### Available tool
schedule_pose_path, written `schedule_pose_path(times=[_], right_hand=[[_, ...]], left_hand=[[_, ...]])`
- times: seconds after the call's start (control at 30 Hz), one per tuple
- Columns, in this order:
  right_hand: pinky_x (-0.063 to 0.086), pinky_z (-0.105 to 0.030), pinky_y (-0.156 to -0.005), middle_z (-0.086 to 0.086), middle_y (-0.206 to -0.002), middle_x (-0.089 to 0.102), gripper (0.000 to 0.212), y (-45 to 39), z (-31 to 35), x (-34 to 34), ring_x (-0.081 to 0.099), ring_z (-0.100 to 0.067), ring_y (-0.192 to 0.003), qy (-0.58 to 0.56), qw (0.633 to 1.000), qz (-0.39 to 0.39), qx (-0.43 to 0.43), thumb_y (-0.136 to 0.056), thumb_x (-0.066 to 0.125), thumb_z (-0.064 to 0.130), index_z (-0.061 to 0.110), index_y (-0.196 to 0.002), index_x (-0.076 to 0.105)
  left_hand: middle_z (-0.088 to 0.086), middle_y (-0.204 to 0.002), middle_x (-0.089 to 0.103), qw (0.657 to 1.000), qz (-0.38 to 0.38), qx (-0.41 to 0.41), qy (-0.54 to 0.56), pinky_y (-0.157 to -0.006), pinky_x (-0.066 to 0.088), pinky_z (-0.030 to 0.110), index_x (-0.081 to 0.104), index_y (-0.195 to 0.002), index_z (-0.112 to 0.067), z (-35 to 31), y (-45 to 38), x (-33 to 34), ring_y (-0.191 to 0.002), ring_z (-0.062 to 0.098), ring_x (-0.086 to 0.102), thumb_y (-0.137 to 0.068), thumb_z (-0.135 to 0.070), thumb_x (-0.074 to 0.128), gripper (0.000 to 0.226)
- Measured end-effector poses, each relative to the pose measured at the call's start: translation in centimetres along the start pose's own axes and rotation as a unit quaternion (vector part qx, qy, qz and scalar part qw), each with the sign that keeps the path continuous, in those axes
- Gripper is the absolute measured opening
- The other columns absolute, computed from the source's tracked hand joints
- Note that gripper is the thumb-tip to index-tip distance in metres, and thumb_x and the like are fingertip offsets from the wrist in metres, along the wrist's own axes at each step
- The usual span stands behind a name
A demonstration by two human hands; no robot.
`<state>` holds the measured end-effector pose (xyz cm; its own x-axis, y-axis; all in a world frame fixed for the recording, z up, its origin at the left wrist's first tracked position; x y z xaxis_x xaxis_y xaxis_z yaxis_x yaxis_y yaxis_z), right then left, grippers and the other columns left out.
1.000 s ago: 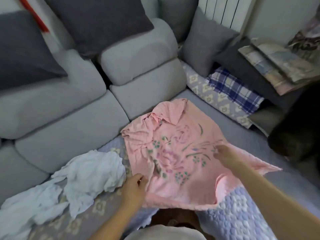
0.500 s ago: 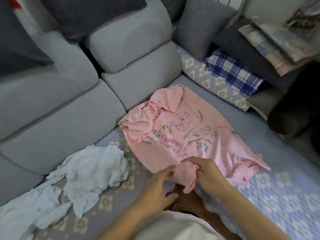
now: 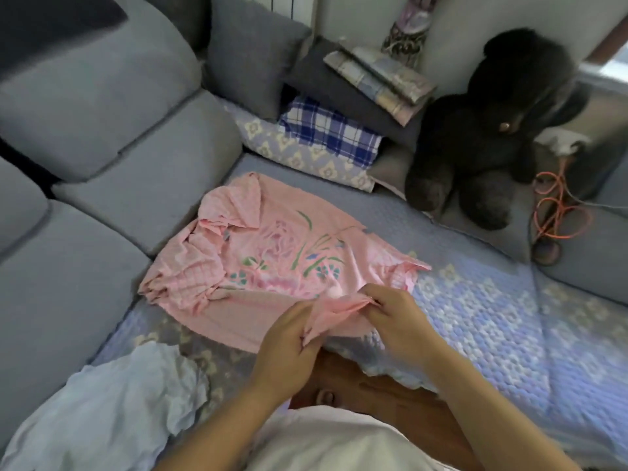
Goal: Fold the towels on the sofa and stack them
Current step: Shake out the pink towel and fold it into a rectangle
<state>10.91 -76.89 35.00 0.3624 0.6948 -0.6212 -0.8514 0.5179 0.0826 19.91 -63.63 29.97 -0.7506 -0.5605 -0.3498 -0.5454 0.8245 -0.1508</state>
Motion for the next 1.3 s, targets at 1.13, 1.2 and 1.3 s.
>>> schedule_pose_path(times=[1.13,1.2,1.3], right_hand=[[0.047,-0.037,-0.083,-0.004,-0.094,0.044,0.013,-6.9,-56.0,-8.1,0.046,-0.021,-0.077,-0.217,0.785,0.087,0.574,-0.095,0.064,0.022,0.013,-0.099,0.055],[0.046,-0.038,-0.098,-0.003,-0.101,0.046,0.021,-8.4,-58.4,-7.2,0.049,-0.021,-0.090,-0.268,0.763,0.073,0.583,-0.096,0.064,0.031,0.018,-0.108,0.054],[0.052,-0.029,-0.075,-0.004,-0.089,0.052,0.028,-10.7,-60.6,-4.8,0.053,-0.018,-0.077,-0.342,0.722,0.045,0.600,-0.099,0.054,0.044,0.018,-0.111,0.052]], left_hand=[[0.013,-0.111,0.070,0.617,-0.366,-0.688,0.110,-0.076,0.062,0.035,0.066,-0.111,-0.023,14.1,23.5,22.7,-0.085,0.028,0.071,-0.091,0.001,0.056,0.033],[0.021,-0.116,0.064,0.595,-0.390,-0.693,0.122,-0.089,0.058,0.045,0.064,-0.107,-0.017,13.7,23.7,24.5,-0.095,0.033,0.066,-0.089,-0.004,0.058,0.023],[0.026,-0.099,0.067,0.556,-0.432,-0.707,0.071,-0.085,0.055,0.051,0.066,-0.092,-0.004,13.3,23.8,25.4,-0.089,0.036,0.066,-0.089,-0.023,0.066,0.019]])
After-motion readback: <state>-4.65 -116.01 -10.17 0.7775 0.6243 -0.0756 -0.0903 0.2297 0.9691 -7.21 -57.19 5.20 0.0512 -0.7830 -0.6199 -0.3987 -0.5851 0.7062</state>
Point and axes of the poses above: each hand's wrist, its own y-axis away from the middle knuckle, its own x-axis out of the palm, z = x × y, the point moved 10 cm from there along -y, towards the middle knuckle
